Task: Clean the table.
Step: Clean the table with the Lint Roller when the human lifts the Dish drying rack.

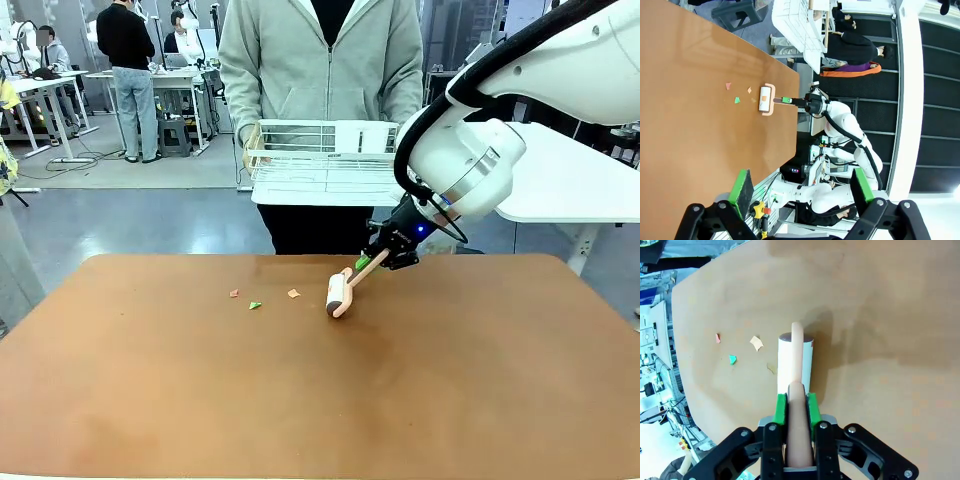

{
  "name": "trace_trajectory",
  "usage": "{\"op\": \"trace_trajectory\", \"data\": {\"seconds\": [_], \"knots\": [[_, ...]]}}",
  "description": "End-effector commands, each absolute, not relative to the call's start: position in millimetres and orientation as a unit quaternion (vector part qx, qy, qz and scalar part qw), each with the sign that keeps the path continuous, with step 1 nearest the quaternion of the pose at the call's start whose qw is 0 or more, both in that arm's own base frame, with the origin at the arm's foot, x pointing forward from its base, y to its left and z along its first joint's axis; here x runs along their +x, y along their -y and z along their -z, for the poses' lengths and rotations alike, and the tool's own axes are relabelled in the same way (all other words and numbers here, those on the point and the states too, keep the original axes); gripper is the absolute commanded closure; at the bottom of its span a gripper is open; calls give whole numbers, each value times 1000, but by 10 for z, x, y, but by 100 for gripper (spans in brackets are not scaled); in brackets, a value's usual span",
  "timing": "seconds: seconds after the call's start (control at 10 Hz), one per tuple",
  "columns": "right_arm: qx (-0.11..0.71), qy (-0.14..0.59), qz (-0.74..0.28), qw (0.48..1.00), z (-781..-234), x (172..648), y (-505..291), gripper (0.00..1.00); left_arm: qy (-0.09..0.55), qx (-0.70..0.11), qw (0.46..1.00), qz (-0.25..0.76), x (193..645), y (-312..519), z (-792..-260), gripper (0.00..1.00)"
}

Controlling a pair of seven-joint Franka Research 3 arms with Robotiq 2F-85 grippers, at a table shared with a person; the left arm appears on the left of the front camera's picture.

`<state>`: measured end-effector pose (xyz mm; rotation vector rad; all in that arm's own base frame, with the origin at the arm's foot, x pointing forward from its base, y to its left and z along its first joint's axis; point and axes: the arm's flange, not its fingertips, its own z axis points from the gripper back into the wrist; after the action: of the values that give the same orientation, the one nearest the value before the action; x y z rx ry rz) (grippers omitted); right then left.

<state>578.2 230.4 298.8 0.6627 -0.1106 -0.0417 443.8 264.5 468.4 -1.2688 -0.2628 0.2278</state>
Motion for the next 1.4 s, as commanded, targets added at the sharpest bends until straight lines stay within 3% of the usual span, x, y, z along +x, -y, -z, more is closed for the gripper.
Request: {"op": "trace_trajectory", "data": {"seconds": [0.0,0.5,0.9,1.3], "knots": [[313,33,34,948,-2785,5838,-2409,79,122,-588,793,-100,4403,-2667,-4686,0],[301,-6,14,954,-2675,5844,-2816,79,122,-588,793,-100,4403,-2667,-4686,0],[295,-80,7,952,-2528,5934,-4092,79,122,-588,793,-100,4403,-2667,-4686,0],[324,-81,7,943,-2470,5804,-4890,79,122,-588,793,-100,4403,-2667,-4686,0]]}}
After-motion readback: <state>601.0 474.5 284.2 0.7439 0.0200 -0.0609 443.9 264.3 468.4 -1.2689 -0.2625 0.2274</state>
